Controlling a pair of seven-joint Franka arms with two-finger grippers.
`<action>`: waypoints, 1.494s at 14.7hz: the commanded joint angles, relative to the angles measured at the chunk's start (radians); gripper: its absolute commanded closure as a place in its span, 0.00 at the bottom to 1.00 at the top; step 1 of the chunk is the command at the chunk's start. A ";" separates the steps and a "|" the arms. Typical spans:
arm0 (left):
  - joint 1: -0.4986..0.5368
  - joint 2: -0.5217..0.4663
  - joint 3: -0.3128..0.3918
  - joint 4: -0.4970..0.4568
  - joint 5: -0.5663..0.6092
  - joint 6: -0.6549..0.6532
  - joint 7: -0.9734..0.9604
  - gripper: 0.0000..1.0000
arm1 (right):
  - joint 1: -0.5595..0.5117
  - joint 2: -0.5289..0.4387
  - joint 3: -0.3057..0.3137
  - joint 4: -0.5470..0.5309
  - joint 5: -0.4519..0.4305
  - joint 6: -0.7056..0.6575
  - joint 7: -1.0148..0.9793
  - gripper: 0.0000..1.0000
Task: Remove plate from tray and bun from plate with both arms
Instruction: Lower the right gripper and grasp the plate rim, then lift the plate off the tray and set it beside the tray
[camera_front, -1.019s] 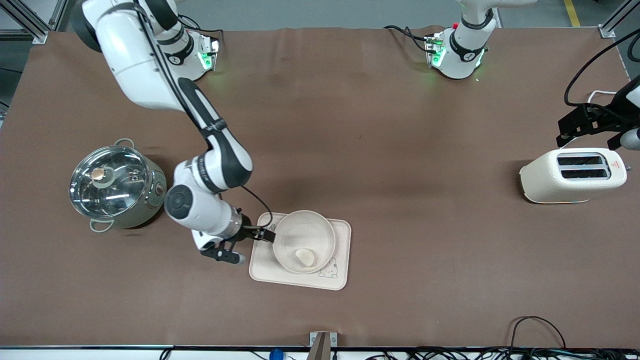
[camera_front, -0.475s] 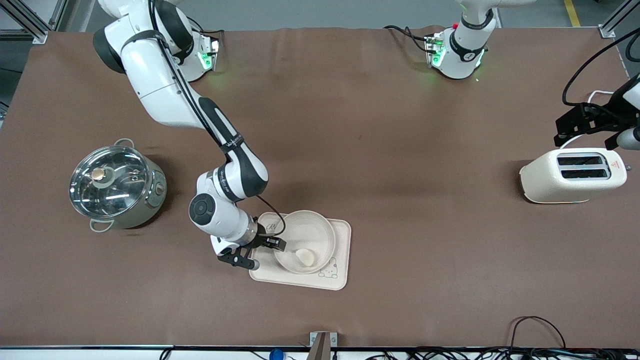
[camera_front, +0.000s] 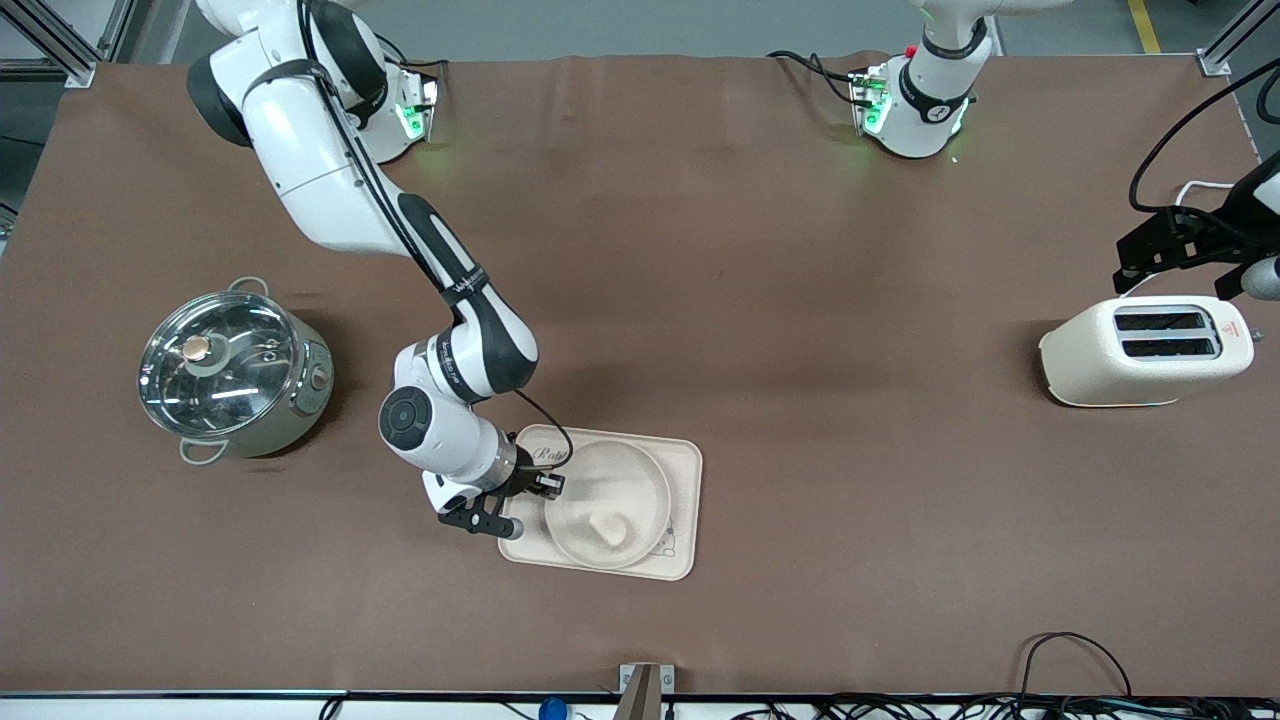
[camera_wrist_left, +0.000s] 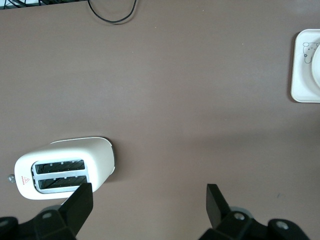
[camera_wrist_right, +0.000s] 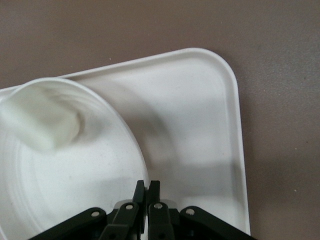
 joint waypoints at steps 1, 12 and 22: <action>0.006 0.006 -0.010 0.019 0.005 -0.019 0.009 0.00 | -0.029 -0.019 0.038 0.017 0.017 -0.032 -0.078 0.99; 0.004 0.006 -0.012 0.016 0.005 -0.019 0.013 0.00 | -0.233 -0.405 0.316 -0.617 0.006 0.069 -0.314 1.00; -0.003 -0.002 -0.024 -0.011 -0.019 -0.071 -0.032 0.00 | -0.230 -0.433 0.365 -0.823 0.012 0.220 -0.328 0.65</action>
